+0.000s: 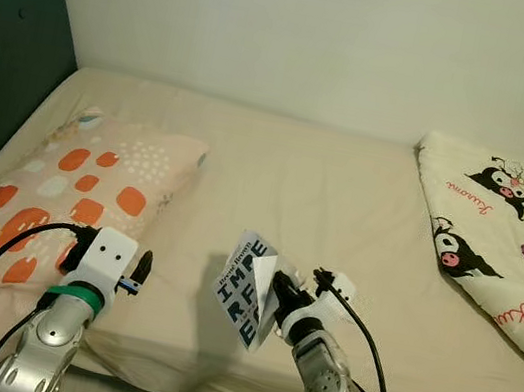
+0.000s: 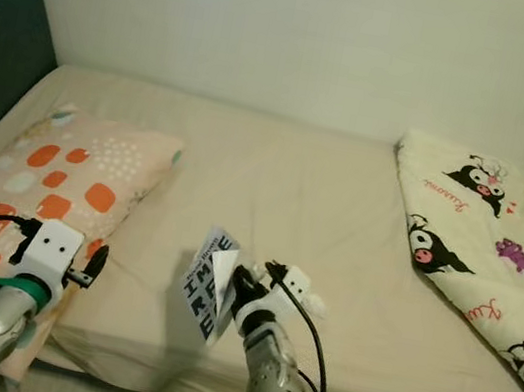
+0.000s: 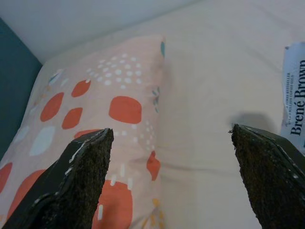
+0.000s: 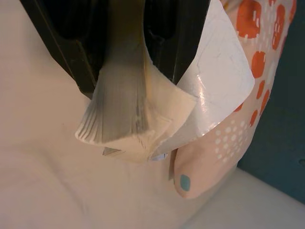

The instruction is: Clean up the room

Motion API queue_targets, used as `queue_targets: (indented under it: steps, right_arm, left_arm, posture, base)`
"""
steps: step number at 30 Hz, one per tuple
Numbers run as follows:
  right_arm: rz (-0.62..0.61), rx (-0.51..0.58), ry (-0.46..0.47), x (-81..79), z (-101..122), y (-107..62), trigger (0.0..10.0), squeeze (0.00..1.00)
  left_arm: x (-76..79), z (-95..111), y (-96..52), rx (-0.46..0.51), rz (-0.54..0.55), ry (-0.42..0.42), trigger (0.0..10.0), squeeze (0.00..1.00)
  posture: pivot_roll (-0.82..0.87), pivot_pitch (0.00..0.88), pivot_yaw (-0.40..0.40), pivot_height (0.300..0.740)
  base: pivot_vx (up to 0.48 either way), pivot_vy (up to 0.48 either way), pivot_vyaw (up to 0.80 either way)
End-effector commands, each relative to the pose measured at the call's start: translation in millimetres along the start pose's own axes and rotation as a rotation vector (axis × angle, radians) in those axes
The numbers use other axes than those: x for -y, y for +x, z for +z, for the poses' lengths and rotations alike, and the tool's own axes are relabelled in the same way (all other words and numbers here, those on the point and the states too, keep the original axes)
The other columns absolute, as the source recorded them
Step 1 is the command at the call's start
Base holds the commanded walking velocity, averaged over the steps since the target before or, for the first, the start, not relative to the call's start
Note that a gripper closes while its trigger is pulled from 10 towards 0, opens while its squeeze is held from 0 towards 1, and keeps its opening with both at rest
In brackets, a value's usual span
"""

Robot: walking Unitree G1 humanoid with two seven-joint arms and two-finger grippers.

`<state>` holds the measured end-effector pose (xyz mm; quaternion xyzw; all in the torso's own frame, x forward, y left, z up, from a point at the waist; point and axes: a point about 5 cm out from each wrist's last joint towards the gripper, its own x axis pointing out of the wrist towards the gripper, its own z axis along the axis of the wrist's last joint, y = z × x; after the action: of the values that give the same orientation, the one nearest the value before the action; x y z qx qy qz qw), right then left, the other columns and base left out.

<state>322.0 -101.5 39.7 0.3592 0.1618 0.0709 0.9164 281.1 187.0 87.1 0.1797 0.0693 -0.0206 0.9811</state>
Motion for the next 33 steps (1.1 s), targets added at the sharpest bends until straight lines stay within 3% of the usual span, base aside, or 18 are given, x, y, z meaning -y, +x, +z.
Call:
queue_targets:
  steps: [1,13,33]
  right_arm:
    - [0.017,-0.004,0.022,-2.2,0.8,1.5,10.0,0.00]
    - [0.034,-0.021,0.029,-5.4,-1.4,2.6,10.0,0.00]
    - [0.064,-0.025,0.053,-12.0,0.4,5.8,10.0,0.00]
  left_arm:
    - [4.0,-2.4,-0.9,-0.005,-0.014,0.003,10.0,0.00]
    - [7.9,-1.8,-2.7,-0.008,-0.035,-0.029,10.0,0.00]
    - [8.3,-0.2,-2.0,0.002,-0.055,0.012,10.0,0.00]
  posture:
    - [0.09,0.000,-0.007,0.700]
    - [0.09,0.000,-0.006,0.655]
    - [0.09,0.000,0.000,0.605]
  base:
    - [0.000,0.000,0.00]
    - [0.000,0.000,0.00]
    - [0.000,0.000,0.00]
